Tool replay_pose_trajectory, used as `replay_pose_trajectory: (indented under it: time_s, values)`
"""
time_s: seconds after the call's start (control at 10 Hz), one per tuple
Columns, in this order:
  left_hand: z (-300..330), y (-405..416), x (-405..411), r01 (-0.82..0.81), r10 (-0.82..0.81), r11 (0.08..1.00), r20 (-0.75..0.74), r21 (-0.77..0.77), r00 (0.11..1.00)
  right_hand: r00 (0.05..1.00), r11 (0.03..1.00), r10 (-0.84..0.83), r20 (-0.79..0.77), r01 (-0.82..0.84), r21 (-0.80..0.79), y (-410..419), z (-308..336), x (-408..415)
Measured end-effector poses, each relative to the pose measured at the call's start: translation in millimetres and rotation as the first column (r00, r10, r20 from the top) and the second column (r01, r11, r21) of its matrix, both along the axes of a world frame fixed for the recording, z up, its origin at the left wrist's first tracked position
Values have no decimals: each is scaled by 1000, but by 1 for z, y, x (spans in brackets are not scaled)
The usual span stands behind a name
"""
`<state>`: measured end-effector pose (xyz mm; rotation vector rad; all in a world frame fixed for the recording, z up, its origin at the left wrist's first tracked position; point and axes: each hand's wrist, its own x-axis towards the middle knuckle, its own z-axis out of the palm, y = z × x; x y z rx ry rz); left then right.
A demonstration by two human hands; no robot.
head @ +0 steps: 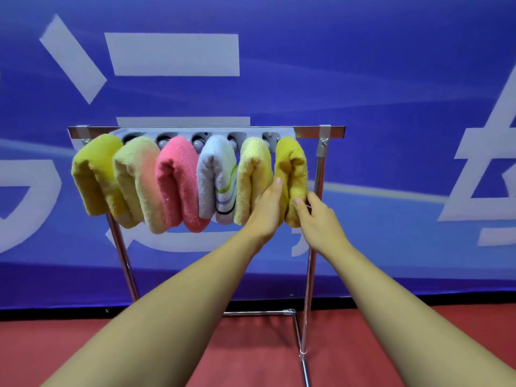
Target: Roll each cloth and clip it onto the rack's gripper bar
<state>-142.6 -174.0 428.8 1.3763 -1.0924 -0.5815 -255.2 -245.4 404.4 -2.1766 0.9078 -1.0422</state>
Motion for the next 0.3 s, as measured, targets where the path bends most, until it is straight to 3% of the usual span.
replay_pose_trajectory:
  time_s: [0.2,0.3]
  values:
    - [-21,48,7,-144,120,988,295,61,948,959,996,-90,-267,92,-6,33,-30,-6]
    - [-25,79,12,-245,166,965,504,94,848,923,994,-101,-372,81,-69,61,-22,-8]
